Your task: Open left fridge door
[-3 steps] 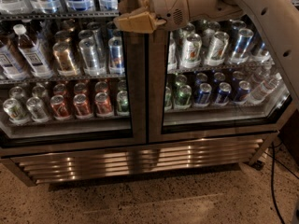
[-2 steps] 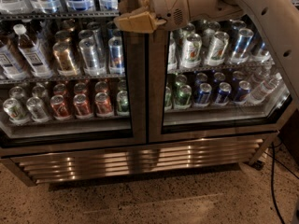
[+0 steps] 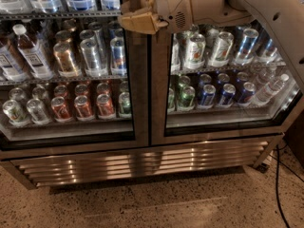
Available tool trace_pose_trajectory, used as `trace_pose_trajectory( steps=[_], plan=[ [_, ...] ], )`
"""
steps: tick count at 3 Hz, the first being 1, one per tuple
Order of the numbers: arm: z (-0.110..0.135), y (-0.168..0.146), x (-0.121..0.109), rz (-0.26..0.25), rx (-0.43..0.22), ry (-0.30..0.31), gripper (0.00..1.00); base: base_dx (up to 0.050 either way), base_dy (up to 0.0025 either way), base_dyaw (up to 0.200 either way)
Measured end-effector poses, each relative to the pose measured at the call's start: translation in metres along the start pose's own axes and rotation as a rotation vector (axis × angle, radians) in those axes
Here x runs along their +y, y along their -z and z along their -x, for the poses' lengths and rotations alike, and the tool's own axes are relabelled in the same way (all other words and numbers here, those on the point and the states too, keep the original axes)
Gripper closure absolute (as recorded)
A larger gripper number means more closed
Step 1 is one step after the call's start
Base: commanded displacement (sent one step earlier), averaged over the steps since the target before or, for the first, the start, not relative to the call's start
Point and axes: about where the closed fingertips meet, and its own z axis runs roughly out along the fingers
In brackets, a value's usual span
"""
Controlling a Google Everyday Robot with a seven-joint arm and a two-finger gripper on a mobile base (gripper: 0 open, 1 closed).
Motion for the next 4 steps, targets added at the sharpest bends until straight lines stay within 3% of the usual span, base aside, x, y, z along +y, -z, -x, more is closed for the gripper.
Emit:
trace_pose_trajectory(
  steps=[1, 2, 3, 4],
  plan=[
    [0.0100, 0.0028, 0.0101, -0.012, 0.002, -0.003, 1.00, 0.050, -0.00002, 0.001],
    [0.0100, 0.0028, 0.0101, -0.012, 0.002, -0.003, 1.00, -0.043, 0.00213, -0.098],
    [0.0100, 0.0027, 0.0102, -0.012, 0.002, -0.003, 1.00, 0.000, 0.00000, -0.194],
    [0.0100, 0.0027, 0.0102, -0.012, 0.002, -0.003, 1.00, -0.034, 0.00249, -0.146]
  ],
)
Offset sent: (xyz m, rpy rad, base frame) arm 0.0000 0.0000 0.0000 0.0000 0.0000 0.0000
